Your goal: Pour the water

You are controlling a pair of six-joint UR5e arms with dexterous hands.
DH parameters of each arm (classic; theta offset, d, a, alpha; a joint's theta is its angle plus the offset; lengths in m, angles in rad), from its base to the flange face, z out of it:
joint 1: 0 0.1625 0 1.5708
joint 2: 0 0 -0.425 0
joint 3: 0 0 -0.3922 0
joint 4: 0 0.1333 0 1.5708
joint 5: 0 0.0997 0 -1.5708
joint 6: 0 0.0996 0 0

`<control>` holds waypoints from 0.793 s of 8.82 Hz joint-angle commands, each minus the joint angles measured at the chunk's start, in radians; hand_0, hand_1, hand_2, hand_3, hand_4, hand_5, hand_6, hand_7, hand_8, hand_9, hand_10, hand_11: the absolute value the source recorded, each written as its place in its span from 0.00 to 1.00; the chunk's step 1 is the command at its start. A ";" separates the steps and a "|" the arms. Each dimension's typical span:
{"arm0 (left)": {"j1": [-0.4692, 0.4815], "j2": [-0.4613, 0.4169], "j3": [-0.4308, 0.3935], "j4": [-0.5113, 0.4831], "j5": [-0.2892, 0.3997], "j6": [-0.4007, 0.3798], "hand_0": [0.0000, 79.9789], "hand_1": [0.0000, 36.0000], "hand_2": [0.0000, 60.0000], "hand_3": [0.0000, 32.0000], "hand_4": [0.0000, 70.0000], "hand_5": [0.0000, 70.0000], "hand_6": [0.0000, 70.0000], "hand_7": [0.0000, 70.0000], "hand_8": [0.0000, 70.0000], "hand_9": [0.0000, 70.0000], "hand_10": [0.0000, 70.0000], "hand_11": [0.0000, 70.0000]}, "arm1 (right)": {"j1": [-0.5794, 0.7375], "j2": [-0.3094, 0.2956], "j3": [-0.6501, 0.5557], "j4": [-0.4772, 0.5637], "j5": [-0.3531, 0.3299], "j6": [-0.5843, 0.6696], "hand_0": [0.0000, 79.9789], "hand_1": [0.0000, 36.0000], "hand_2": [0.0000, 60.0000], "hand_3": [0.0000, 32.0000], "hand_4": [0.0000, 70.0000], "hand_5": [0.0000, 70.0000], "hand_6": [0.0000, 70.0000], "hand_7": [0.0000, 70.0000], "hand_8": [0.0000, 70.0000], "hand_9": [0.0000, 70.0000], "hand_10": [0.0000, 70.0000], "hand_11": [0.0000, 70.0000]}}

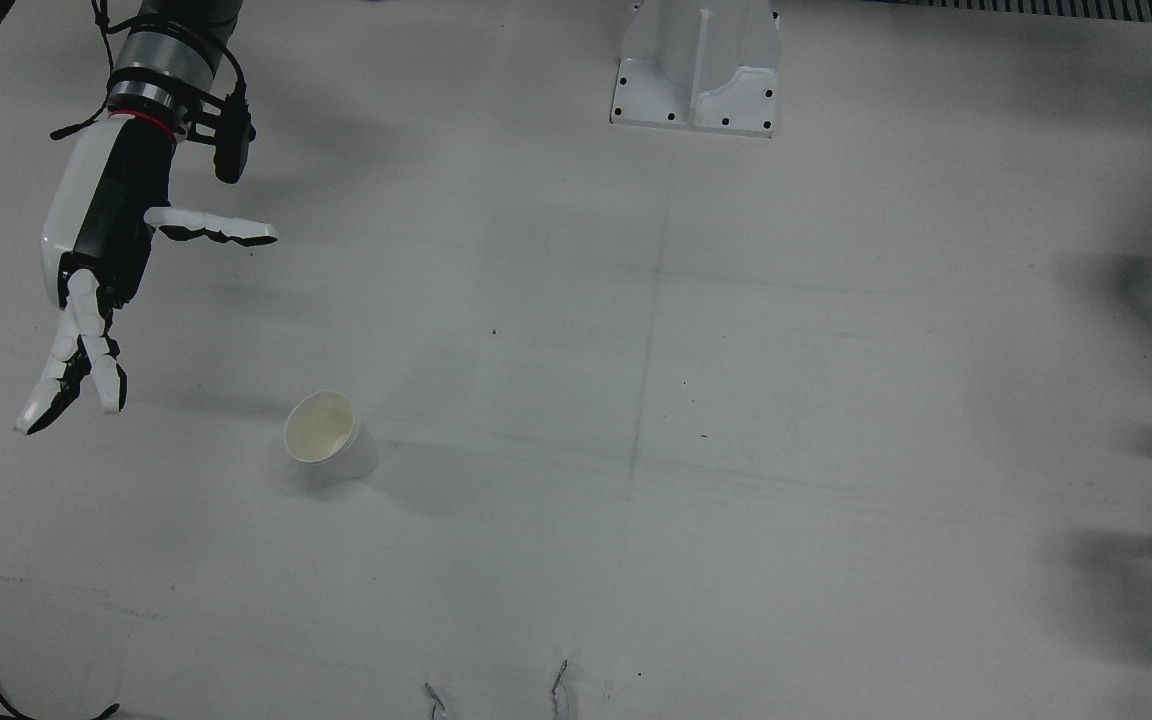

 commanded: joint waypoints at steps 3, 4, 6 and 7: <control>-0.002 0.003 -0.131 0.104 -0.007 -0.003 0.47 1.00 1.00 0.00 0.30 0.82 0.07 0.14 0.02 0.06 0.09 0.16 | 0.003 0.100 -0.306 0.300 0.014 -0.030 0.60 0.41 0.11 0.00 0.04 0.00 0.00 0.00 0.03 0.01 0.00 0.02; -0.001 -0.003 -0.133 0.114 -0.006 -0.003 0.50 1.00 1.00 0.00 0.30 0.83 0.07 0.15 0.02 0.06 0.09 0.16 | 0.003 0.105 -0.353 0.356 0.014 -0.033 0.58 0.36 0.10 0.00 0.03 0.00 0.00 0.00 0.02 0.00 0.00 0.00; -0.001 -0.011 -0.134 0.129 -0.006 -0.003 0.59 1.00 1.00 0.00 0.32 0.87 0.08 0.18 0.04 0.09 0.10 0.19 | -0.005 0.088 -0.359 0.365 0.006 -0.010 0.59 0.38 0.12 0.00 0.08 0.05 0.02 0.01 0.01 0.00 0.00 0.00; -0.001 -0.011 -0.139 0.137 -0.006 -0.003 0.56 1.00 1.00 0.00 0.32 0.87 0.08 0.18 0.04 0.09 0.10 0.18 | -0.026 0.065 -0.356 0.362 0.011 0.063 0.58 0.33 0.09 0.00 0.07 0.03 0.01 0.00 0.01 0.00 0.00 0.00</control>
